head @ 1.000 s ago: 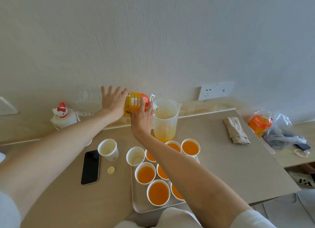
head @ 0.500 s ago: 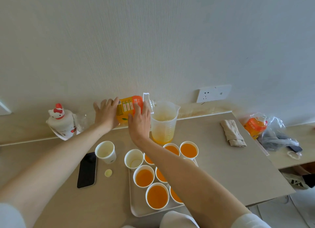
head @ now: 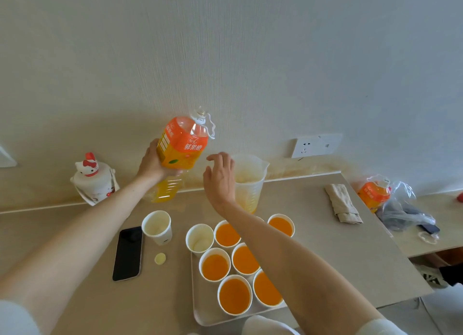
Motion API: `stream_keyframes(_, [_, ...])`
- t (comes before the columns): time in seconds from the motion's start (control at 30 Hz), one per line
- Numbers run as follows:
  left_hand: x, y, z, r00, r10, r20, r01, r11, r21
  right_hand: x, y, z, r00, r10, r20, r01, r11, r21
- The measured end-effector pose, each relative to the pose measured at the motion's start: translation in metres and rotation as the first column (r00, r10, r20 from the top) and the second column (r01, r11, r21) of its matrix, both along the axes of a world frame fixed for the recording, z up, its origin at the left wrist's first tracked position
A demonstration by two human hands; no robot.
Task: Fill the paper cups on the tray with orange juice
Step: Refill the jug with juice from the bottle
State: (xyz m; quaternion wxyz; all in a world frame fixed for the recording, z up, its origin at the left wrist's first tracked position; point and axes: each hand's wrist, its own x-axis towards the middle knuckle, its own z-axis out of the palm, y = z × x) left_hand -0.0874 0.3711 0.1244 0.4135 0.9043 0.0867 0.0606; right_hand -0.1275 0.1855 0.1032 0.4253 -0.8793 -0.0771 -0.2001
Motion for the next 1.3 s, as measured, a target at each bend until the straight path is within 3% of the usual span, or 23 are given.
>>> stream_keyframes(0.2, [-0.011, -0.004, -0.008, 0.998, -0.061, -0.014, 0.058, 0.980, -0.189, 0.010, 0.012, 0.007, 0.877, 0.186, -0.442, -0.080, 0.965, 0.248])
stream_keyframes(0.37, [-0.016, -0.024, -0.012, 0.995, -0.101, -0.019, 0.094, 0.969, -0.227, 0.018, 0.018, 0.009, 0.867, 0.242, -0.436, -0.071, 0.925, 0.373])
stream_keyframes(0.53, [-0.016, -0.021, -0.030, 0.988, -0.055, -0.145, 0.019, 0.970, -0.241, 0.022, 0.017, 0.002, 0.861, 0.222, -0.459, -0.063, 0.939, 0.337])
stream_keyframes(0.7, [-0.013, -0.019, -0.048, 0.972, 0.014, -0.234, -0.051, 0.987, -0.155, 0.028, 0.019, -0.010, 0.815, 0.197, -0.545, -0.079, 0.969, 0.233])
stream_keyframes(0.9, [-0.006, -0.009, -0.076, 0.973, 0.029, -0.227, -0.087, 0.964, -0.250, 0.028, 0.024, -0.020, 0.780, 0.182, -0.599, -0.096, 0.980, 0.173])
stream_keyframes(1.07, [-0.004, -0.006, -0.086, 0.951, 0.046, -0.306, -0.111, 0.974, -0.198, 0.024, 0.028, -0.031, 0.750, 0.209, -0.628, -0.099, 0.974, 0.205])
stream_keyframes(1.3, [-0.013, -0.008, -0.076, 0.899, 0.105, -0.425, -0.085, 0.994, 0.065, 0.020, 0.024, -0.028, 0.724, 0.240, -0.647, -0.140, 0.969, 0.203])
